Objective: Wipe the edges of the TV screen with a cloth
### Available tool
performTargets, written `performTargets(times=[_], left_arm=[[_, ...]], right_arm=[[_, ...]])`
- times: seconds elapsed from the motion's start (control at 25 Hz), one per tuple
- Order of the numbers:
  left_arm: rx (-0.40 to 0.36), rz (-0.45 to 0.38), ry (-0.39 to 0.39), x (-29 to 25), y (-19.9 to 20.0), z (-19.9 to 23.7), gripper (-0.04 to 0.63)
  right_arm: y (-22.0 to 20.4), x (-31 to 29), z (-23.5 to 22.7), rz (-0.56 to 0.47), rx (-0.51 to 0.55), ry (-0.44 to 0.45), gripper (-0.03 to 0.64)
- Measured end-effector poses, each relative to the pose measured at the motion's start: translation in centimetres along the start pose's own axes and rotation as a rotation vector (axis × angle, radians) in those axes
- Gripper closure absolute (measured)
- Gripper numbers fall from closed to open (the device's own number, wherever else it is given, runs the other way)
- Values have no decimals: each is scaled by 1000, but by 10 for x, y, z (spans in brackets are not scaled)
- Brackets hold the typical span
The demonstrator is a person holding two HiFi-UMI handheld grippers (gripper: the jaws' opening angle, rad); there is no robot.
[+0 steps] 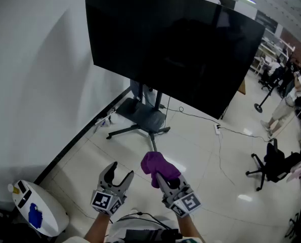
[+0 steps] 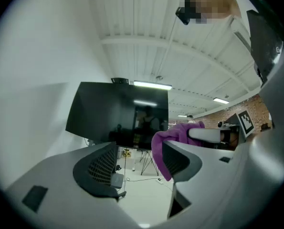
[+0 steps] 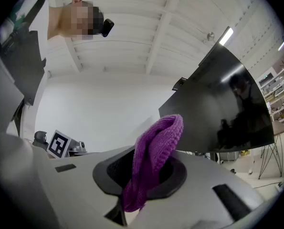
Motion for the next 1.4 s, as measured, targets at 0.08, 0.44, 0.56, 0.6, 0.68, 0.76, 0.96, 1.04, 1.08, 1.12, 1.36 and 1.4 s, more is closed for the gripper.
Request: performTargets(times=[0.08, 0.44, 0.56, 0.6, 0.68, 0.76, 0.96, 1.04, 1.08, 1.12, 1.36, 1.4], left_arm=[[-16, -10, 6, 0, 0, 21, 313], [-17, -4, -13, -40, -13, 86, 313], [6, -19, -26, -72, -2, 95, 313], [9, -18, -28, -83, -3, 99, 313], [-2, -16, -22, -104, -15, 115, 313], [-28, -22, -9, -129, -26, 139, 313], [-3, -23, 24, -212, -13, 195, 313], [-16, -20, 15, -250, -6, 219, 313], [-24, -25, 7, -268, -3, 231, 313], [-29, -34, 0, -285, -1, 244, 313], [-64, -75, 35, -344, 11, 284, 313], [-78, -76, 37, -350, 17, 285, 313]], right_arm=[[-6, -15, 5, -10, 3, 5, 552], [-13, -91, -21, -35, -17, -9, 552], [-15, -117, -41, -33, -9, 8, 552], [-17, -126, -51, -34, -13, 9, 552], [-23, -147, -73, -37, -24, 8, 552], [-26, -174, -96, -39, -28, 12, 552], [-19, -255, -165, -33, -46, 41, 552], [-10, -289, -192, -38, -44, 57, 552], [-6, -307, -202, -40, -31, 74, 552], [-3, -325, -209, -38, -10, 101, 552], [32, -373, -238, -83, 106, 130, 552], [40, -370, -251, -100, 116, 97, 552]])
Point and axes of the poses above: the fingertips, and each gripper's own axes: x backward along the fingers, z to its left, y out of its top, the point moved 1 cm from there along x, backward along the fingers, and after that the axes turned 10 degrees about -x, right-handed, at the moved point
